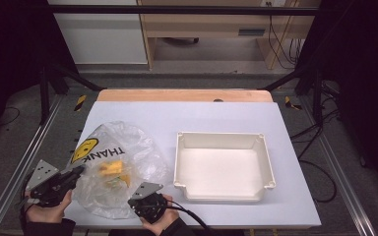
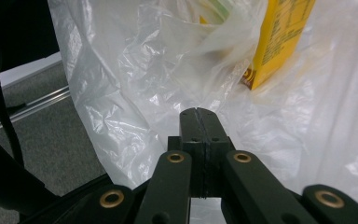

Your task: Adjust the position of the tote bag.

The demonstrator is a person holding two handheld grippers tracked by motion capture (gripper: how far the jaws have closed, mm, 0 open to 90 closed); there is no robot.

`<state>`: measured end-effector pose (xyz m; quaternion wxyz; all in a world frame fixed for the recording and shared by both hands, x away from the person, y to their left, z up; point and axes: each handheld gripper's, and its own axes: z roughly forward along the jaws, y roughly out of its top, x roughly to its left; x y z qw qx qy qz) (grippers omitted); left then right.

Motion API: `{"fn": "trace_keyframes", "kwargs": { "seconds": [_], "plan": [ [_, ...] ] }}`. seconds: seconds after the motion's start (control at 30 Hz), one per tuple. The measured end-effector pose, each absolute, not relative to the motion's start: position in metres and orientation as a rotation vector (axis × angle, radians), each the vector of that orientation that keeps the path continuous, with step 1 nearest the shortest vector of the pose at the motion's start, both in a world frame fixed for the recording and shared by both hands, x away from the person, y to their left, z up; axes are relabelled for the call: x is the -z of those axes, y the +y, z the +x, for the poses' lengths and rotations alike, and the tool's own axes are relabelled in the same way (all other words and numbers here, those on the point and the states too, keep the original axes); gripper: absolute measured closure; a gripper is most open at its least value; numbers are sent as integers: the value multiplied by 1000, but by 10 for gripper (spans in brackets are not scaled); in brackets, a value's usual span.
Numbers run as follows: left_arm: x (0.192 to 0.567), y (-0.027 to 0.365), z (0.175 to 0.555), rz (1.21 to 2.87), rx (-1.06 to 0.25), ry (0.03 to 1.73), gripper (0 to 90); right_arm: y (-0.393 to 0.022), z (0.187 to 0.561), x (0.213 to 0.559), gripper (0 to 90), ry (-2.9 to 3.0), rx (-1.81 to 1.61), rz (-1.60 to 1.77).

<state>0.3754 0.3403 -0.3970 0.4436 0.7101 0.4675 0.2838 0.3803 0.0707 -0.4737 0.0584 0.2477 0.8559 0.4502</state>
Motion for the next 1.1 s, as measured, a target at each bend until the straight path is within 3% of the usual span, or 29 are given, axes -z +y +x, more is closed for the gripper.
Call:
{"fn": "trace_keyframes", "kwargs": {
  "seconds": [0.23, 0.33, 0.7, 0.9, 1.0, 1.1],
  "plan": [
    [414, 348, 386, 1798, -676, 1226, 900, 77, 381, 483, 900, 2627, -1324, 760],
    [417, 348, 386, 1802, -667, 1226, 900, 75, 382, 482, 825, 2611, -1343, 743],
    [415, 350, 384, 1794, -673, 1223, 900, 52, 379, 423, 722, 2389, -1568, 672],
    [414, 350, 382, 1786, -675, 1216, 900, 47, 391, 405, 586, 2257, -1548, 709],
    [412, 351, 381, 1774, -676, 1210, 900, 52, 401, 414, 602, 2284, -1500, 732],
    [408, 353, 382, 1758, -681, 1206, 900, 59, 406, 422, 743, 2314, -1443, 738]
  ]
}}
